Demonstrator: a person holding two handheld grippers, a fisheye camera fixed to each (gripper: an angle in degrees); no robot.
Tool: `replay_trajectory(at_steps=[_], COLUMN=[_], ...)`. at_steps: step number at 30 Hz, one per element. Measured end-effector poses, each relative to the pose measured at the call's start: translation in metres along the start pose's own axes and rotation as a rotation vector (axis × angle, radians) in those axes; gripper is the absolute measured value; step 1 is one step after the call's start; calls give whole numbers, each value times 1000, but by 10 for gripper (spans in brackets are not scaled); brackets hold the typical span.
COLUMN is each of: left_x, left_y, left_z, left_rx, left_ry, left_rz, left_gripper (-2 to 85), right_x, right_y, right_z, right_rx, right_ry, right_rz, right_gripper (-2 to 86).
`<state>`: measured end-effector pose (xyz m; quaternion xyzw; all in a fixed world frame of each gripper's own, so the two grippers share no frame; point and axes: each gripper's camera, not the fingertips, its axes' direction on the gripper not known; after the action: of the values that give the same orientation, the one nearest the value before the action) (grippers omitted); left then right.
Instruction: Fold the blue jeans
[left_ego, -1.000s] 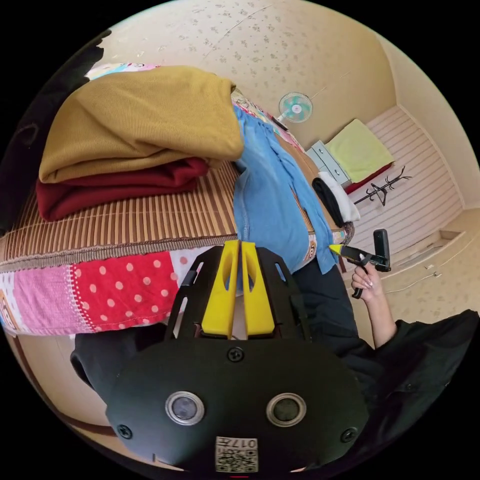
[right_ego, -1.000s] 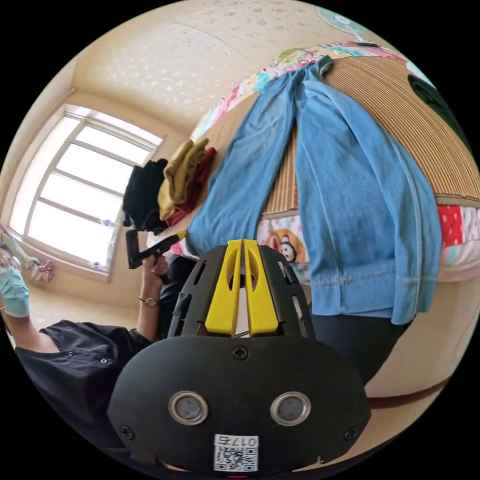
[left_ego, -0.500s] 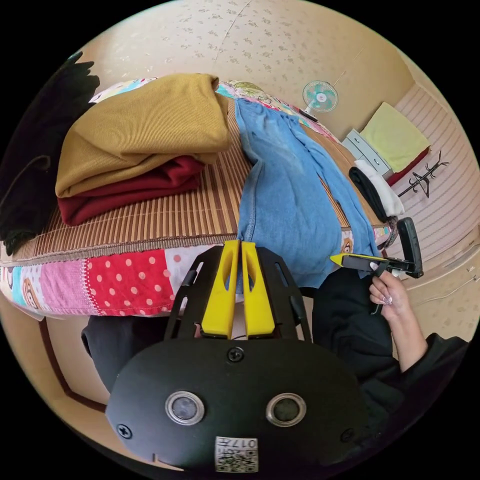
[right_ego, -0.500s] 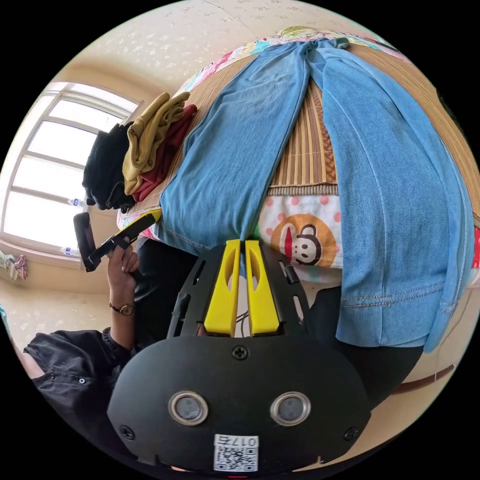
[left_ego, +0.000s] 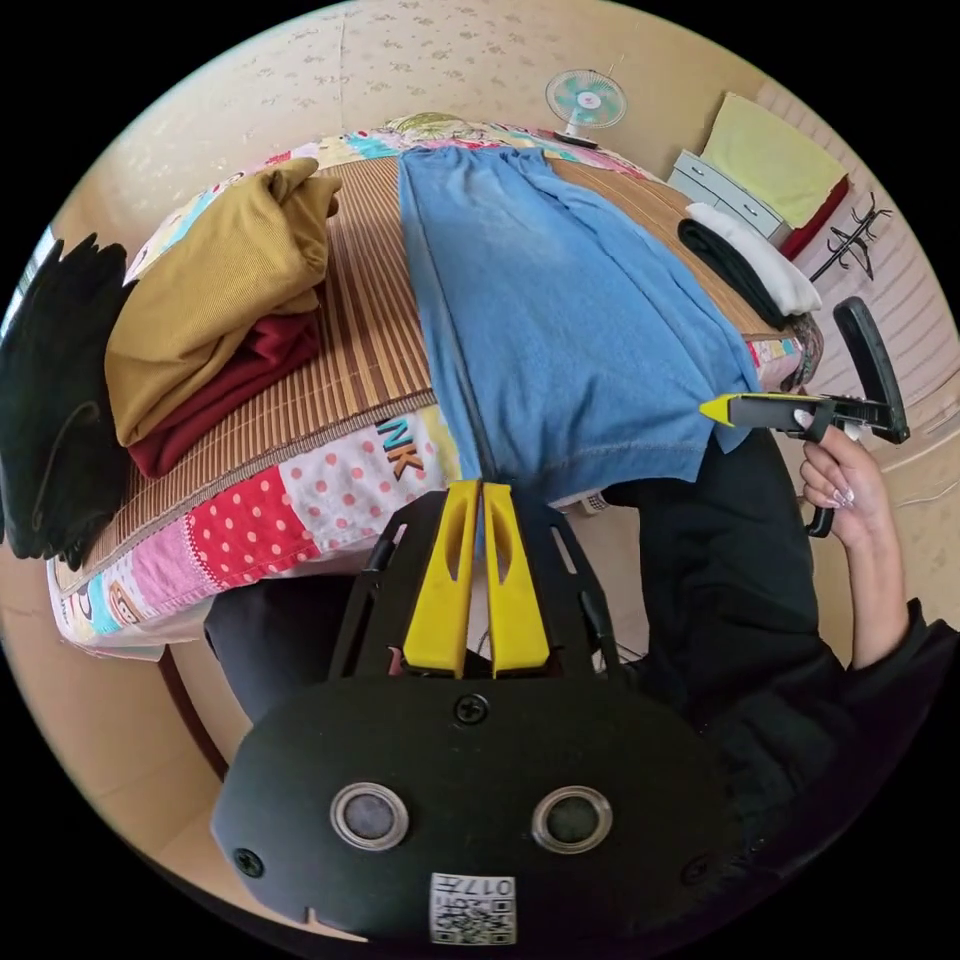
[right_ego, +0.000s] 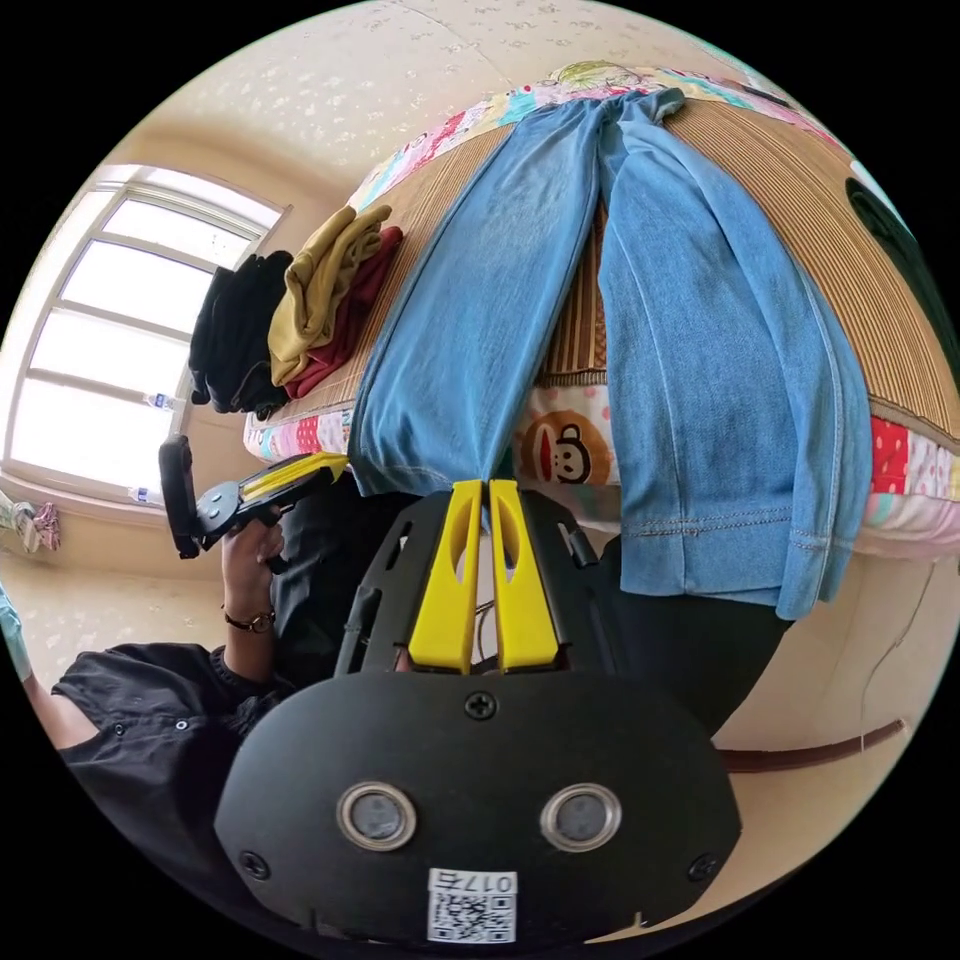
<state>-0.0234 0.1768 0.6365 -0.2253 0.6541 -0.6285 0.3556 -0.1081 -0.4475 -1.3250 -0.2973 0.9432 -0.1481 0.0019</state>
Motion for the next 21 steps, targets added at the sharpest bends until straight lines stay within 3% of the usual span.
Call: replay_trajectory(at_steps=[9, 21], left_x=[35, 65], left_y=[22, -25], left_z=[25, -11], left_rx=[-138, -26], left_ry=[-49, -87], left_rz=[-38, -41], left_gripper=[-10, 24], right_x=[3, 44], right_y=[20, 14], right_z=[17, 18], right_rx=[-24, 1], right_ry=[35, -116], right_rz=[-33, 24], right_gripper=[14, 16])
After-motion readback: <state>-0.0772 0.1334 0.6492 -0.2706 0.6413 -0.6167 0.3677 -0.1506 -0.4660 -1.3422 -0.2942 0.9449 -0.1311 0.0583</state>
